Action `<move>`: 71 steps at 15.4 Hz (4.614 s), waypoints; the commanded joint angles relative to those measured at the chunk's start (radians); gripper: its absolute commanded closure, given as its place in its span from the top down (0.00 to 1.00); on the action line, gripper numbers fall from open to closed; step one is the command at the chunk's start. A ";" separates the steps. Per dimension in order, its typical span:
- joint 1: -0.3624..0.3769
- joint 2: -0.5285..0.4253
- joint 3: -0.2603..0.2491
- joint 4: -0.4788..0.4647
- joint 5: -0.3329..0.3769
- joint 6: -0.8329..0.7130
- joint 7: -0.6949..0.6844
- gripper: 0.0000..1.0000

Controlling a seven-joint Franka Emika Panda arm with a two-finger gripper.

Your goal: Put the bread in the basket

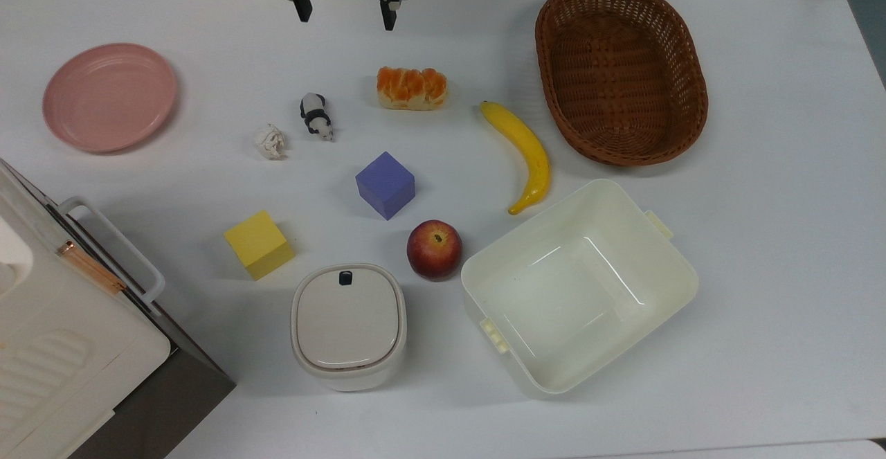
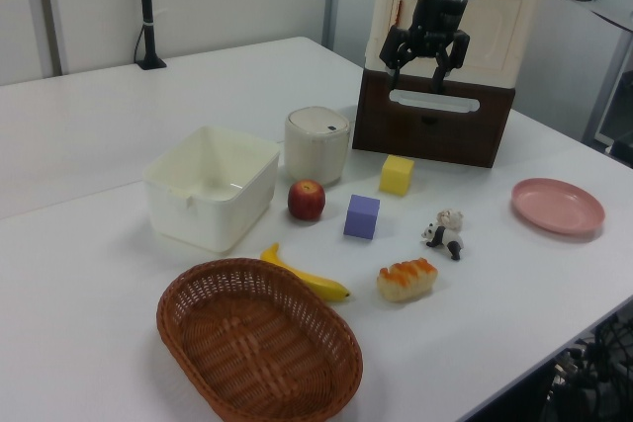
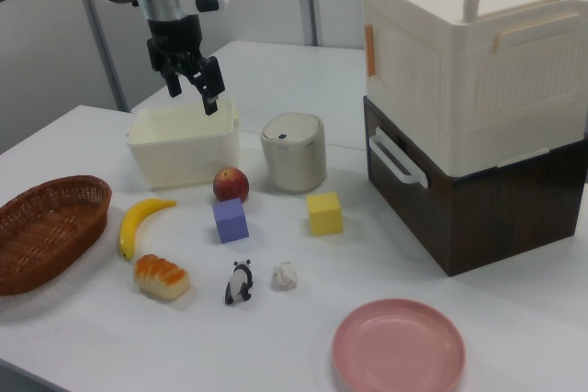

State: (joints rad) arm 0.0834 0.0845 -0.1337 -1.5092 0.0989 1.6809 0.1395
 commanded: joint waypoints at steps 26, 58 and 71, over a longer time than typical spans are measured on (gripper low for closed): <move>-0.039 -0.061 0.085 -0.184 -0.162 -0.113 -1.111 1.00; 0.003 -0.174 0.258 -0.790 -0.344 0.427 -1.330 1.00; 0.042 -0.072 0.258 -0.789 -0.467 0.448 -1.176 1.00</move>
State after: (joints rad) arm 0.1122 0.0055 0.1282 -2.2860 -0.3301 2.1075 -1.0689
